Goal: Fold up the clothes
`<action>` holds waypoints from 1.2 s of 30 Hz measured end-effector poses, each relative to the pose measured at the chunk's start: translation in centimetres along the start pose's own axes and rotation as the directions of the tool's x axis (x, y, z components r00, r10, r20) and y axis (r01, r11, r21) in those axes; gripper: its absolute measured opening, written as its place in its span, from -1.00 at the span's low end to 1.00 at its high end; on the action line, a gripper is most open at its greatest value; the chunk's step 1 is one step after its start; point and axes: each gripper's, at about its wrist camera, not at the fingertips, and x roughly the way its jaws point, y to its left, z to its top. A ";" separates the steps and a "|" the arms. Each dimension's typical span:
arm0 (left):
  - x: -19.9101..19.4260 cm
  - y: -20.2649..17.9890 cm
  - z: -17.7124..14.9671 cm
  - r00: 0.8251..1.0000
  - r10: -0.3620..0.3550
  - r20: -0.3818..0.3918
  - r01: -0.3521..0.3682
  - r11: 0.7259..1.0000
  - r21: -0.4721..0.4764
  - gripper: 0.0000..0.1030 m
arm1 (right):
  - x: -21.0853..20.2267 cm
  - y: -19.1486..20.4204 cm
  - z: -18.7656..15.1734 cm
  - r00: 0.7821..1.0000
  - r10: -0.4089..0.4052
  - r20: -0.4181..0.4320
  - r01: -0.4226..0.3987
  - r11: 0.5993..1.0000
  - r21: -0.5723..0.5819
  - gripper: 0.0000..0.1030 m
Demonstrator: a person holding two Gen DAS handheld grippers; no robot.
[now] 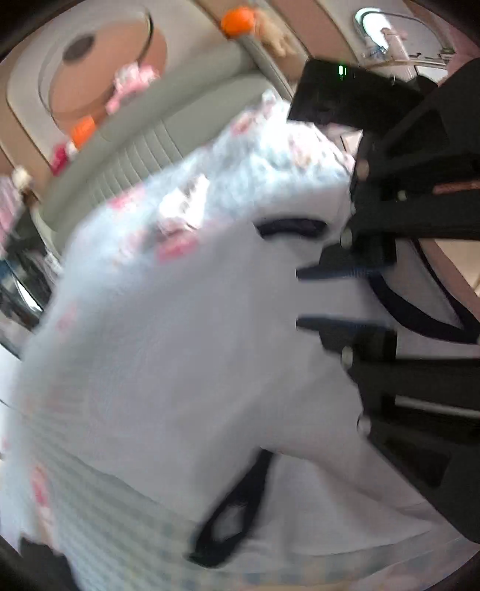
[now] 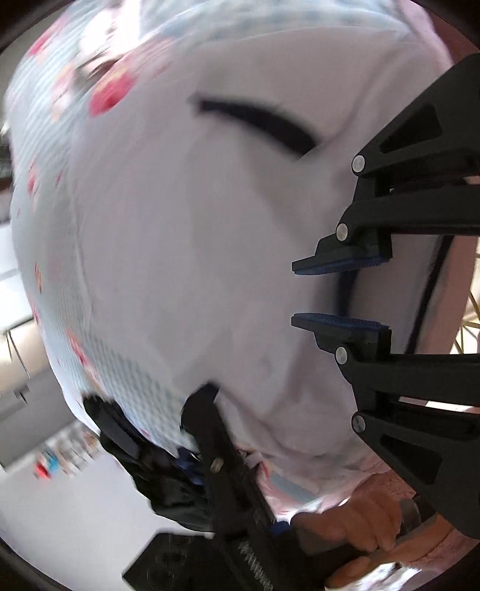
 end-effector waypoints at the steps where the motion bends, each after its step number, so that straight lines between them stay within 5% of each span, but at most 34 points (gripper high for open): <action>1: -1.8 0.5 -0.6 0.997 0.014 0.076 -0.014 1.000 -0.008 -0.46 | -0.2 -0.4 -0.3 1.000 0.006 -0.005 -0.006 1.000 0.011 -0.59; 3: -6.2 2.4 -2.2 0.973 0.051 0.224 -0.035 0.997 -0.073 -0.29 | -0.8 -0.4 -0.7 0.999 0.045 0.005 -0.044 0.999 -0.004 -0.56; 6: -10.8 6.1 -4.2 0.929 0.145 0.342 -0.085 0.979 -0.184 -0.19 | -1.3 1.1 0.0 0.991 0.130 0.038 -0.128 0.991 -0.050 -0.17; 11: -10.8 10.1 -5.1 0.915 0.276 0.294 -0.198 0.942 -0.271 -0.29 | 2.4 6.0 2.8 0.968 0.249 -0.016 -0.249 0.962 -0.110 -0.12; 19: -8.6 9.4 -4.7 0.925 0.283 0.255 -0.229 0.948 -0.221 -0.29 | 10.0 10.4 6.9 0.960 0.270 -0.077 -0.273 0.962 -0.028 -0.07; 22: -9.2 10.3 -5.4 0.926 0.275 0.258 -0.213 0.946 -0.243 -0.29 | 11.1 10.5 7.8 0.948 0.306 -0.092 -0.305 0.952 0.021 -0.81; 24: -9.7 10.8 -5.5 0.928 0.256 0.270 -0.186 0.948 -0.258 -0.29 | 9.7 10.8 7.8 0.960 0.274 -0.056 -0.275 0.961 -0.011 -0.89; 31: -9.6 10.5 -5.4 0.937 0.202 0.284 -0.136 0.962 -0.235 -0.29 | 2.9 8.8 7.5 0.977 0.188 0.102 -0.187 0.982 -0.018 -0.91; 34: -8.1 8.8 -5.4 0.947 0.194 0.258 -0.153 0.974 -0.170 -0.29 | 4.8 7.0 7.2 0.995 0.098 0.003 -0.098 0.995 -0.004 -0.83; 36: -7.3 7.5 -5.4 0.949 0.192 0.248 -0.166 0.978 -0.123 -0.29 | 7.0 5.9 6.3 0.994 0.057 -0.096 -0.057 0.998 0.000 -0.60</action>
